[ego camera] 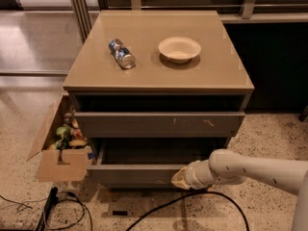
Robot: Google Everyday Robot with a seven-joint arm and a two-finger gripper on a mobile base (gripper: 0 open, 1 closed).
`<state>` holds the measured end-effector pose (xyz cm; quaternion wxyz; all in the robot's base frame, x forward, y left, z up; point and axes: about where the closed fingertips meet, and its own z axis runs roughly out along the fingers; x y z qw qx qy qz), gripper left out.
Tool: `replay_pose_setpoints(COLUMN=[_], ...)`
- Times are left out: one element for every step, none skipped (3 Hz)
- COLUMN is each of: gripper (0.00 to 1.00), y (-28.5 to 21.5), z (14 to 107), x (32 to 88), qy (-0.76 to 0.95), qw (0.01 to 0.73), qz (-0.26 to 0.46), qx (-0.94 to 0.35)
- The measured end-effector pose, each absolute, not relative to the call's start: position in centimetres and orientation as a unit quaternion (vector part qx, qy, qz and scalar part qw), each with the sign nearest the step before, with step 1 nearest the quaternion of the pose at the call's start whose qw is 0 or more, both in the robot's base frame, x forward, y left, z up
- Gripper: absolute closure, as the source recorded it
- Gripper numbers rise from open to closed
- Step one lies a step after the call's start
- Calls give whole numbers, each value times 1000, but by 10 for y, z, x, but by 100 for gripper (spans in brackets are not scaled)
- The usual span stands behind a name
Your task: Close middle drawer
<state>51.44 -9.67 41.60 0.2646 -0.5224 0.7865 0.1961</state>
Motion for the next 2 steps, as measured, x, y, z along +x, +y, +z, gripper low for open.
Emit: replay_pose_setpoints(gripper=[13, 0], y=[-93, -91], z=[419, 429], x=[507, 512], qy=[784, 776], qw=[263, 274], qz=[248, 262], qx=[-504, -504])
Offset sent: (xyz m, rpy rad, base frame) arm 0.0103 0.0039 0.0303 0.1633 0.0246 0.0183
